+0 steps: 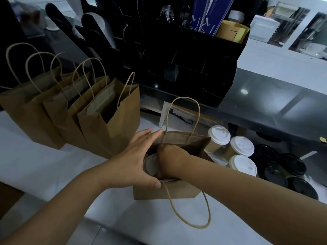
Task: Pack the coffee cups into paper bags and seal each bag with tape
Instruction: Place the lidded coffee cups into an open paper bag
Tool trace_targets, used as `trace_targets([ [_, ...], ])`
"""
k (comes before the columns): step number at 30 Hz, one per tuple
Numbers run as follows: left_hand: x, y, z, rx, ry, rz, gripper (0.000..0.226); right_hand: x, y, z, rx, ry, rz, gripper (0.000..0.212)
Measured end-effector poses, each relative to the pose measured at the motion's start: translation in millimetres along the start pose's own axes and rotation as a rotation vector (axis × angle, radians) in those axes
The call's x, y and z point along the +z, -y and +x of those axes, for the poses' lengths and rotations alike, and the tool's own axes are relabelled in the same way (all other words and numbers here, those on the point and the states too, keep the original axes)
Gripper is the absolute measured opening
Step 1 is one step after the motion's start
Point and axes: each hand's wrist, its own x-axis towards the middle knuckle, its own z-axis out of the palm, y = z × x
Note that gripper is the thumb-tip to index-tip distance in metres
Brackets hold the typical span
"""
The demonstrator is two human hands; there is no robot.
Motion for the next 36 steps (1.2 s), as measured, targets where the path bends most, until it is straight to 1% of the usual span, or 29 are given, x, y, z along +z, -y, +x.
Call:
trace_targets([
  [9,0,0,0,0.000,-0.006,0.003,0.120,1,3,2,0.008,0.033,0.003,0.066],
  [16,0,-1,1,-0.010,-0.008,-0.004,0.117,4,-8,-4,0.040,0.039,0.058,0.048],
  [18,-1,-3,3,-0.010,0.001,0.007,0.116,1,-17,-17,0.020,-0.057,0.102,0.046],
  [21,-2,-5,8,-0.012,0.019,0.008,0.112,-6,-40,-46,0.044,-0.341,0.166,0.036],
  [25,-4,-7,14,-0.002,0.034,0.020,0.108,-5,-80,-79,0.120,-0.697,0.508,0.011],
  [27,-5,-7,17,0.008,0.045,0.026,0.107,8,-105,-82,0.202,-0.855,0.603,0.012],
  [28,-5,-7,19,0.013,0.053,0.035,0.105,16,-117,-81,0.251,-0.893,0.614,0.012],
  [30,-4,-8,23,0.016,0.055,0.049,0.100,30,-142,-74,0.333,-0.879,0.607,0.010],
  [31,-3,-8,25,0.016,0.054,0.050,0.098,36,-154,-70,0.362,-0.838,0.600,0.004],
  [32,-3,-8,28,0.017,0.048,0.051,0.097,40,-164,-65,0.394,-0.785,0.585,0.007],
  [34,-1,-10,32,0.022,0.033,0.043,0.094,46,-181,-54,0.439,-0.683,0.523,0.027],
  [36,2,-12,37,0.026,0.006,0.018,0.087,47,-194,-45,0.450,-0.609,0.443,0.043],
])
